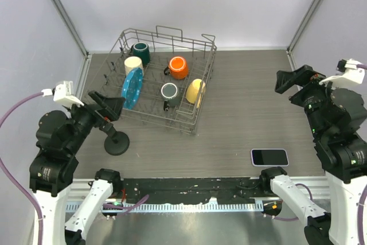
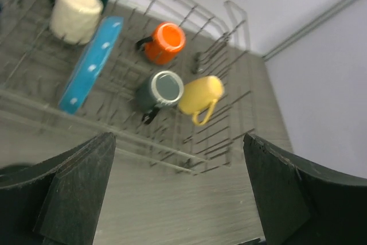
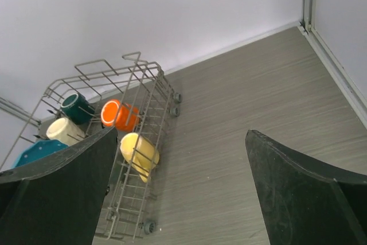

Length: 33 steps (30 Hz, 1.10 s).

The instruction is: Place the phone on the phone stand

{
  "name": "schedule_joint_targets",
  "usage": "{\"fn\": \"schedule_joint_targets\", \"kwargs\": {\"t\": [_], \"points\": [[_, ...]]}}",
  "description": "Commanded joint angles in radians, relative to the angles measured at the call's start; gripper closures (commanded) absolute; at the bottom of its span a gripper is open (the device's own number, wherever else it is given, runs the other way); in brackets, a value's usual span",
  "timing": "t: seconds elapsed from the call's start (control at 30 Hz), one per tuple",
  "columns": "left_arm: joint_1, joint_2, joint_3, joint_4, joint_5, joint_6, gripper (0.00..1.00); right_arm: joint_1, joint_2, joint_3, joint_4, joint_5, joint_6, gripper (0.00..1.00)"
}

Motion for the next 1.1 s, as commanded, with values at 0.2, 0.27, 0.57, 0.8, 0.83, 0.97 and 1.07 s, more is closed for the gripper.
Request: {"fn": "schedule_joint_targets", "kwargs": {"t": [0.2, 0.27, 0.57, 0.8, 0.83, 0.97, 1.07], "points": [[0.005, -0.118, -0.04, -0.249, -0.562, -0.006, 0.0, -0.003, 0.118, -0.156, 0.182, -0.364, 0.069, 0.01], [0.005, -0.143, -0.036, -0.254, -0.579, -0.012, 0.0, 0.045, 0.165, -0.182, 0.251, -0.531, 0.126, 0.01], [0.002, -0.129, 0.039, -0.269, -0.678, 0.056, 0.0, 0.927, 0.625, 0.06, 0.449, -0.181, -0.07, 0.01], [-0.034, -0.157, 0.147, -0.339, -0.844, 0.071, 0.0, 1.138, 0.92, 0.042, 0.768, -0.103, -0.237, 0.01], [-0.039, -0.163, 0.151, -0.344, -0.852, 0.068, 0.0, 1.14, 0.946, 0.049, 0.789, -0.104, -0.243, 0.01], [-0.048, -0.184, 0.136, -0.341, -0.838, 0.065, 0.0, 1.144, 1.051, 0.071, 0.917, -0.074, -0.274, 0.01], [-0.051, -0.201, 0.113, -0.327, -0.795, 0.063, 0.0, 1.144, 1.144, 0.132, 0.929, -0.002, -0.285, 0.01]]}}
